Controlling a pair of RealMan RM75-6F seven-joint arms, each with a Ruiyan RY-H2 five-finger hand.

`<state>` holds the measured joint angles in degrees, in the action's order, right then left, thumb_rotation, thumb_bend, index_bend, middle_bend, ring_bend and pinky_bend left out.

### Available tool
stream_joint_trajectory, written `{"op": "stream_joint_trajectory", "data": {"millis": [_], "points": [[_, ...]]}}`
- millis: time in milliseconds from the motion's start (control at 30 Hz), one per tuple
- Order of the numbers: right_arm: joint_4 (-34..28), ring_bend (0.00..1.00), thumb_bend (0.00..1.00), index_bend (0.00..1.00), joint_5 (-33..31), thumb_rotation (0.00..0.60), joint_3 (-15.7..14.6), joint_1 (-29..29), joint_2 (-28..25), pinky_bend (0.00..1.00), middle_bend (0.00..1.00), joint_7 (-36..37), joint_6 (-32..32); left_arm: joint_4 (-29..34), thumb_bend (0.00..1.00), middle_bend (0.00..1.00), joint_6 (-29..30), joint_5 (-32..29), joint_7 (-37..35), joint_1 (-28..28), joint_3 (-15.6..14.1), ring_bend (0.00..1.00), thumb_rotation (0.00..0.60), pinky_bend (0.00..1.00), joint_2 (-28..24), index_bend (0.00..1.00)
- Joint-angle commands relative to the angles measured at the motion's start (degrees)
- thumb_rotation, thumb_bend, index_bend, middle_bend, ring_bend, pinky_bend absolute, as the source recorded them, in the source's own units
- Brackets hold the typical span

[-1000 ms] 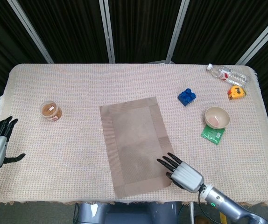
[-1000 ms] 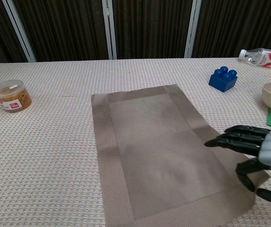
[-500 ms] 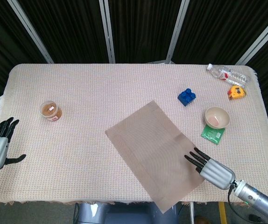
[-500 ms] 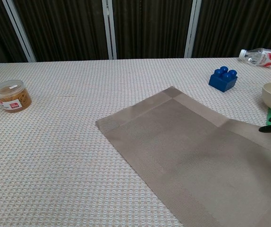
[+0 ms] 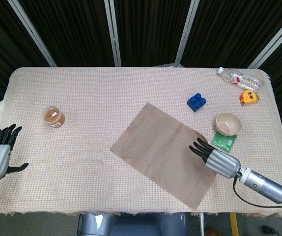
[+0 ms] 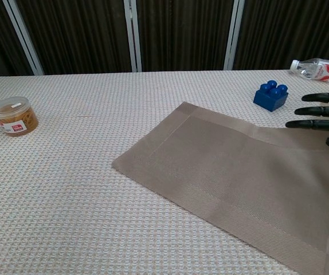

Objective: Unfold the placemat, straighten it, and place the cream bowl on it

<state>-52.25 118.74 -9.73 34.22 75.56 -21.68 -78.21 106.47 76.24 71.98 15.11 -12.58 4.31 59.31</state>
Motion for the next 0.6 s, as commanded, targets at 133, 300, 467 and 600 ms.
{"op": "stream_joint_trajectory", "data": {"millis": [133, 300, 467, 600], "points": [[1.11, 0.0, 0.34, 0.68, -0.23, 0.6, 1.4, 2.16, 1.03, 0.0, 0.01, -1.46, 1.57, -0.07, 0.07, 0.0, -0.1, 0.2, -0.2, -0.03, -0.05, 0.0, 0.6, 0.0, -0.03, 0.0], [1.15, 0.0, 0.08, 0.25, -1.71, 0.6, 2.45, 2.47, 1.64, 0.0, 0.0, -2.19, 2.3, -0.26, 0.07, 0.0, -0.07, 0.35, -0.5, 0.08, -0.13, 0.0, 0.6, 0.0, -0.17, 0.0], [-1.25, 0.0, 0.0, 0.0, -5.61, 0.6, 4.6, -0.08, 1.62, 0.0, 0.0, -0.33, -0.96, -0.48, 0.07, 0.0, -0.03, 0.34, -0.82, 0.12, -0.06, 0.0, 0.6, 0.0, -0.28, 0.0], [-6.88, 0.0, 0.0, 0.0, -8.77, 0.6, 6.39, -3.76, 0.28, 0.0, 0.0, 5.38, -8.63, -0.52, 0.07, 0.0, -0.16, 0.58, -1.06, 0.07, -0.1, 0.0, 0.6, 0.0, -0.31, 0.0]]}}
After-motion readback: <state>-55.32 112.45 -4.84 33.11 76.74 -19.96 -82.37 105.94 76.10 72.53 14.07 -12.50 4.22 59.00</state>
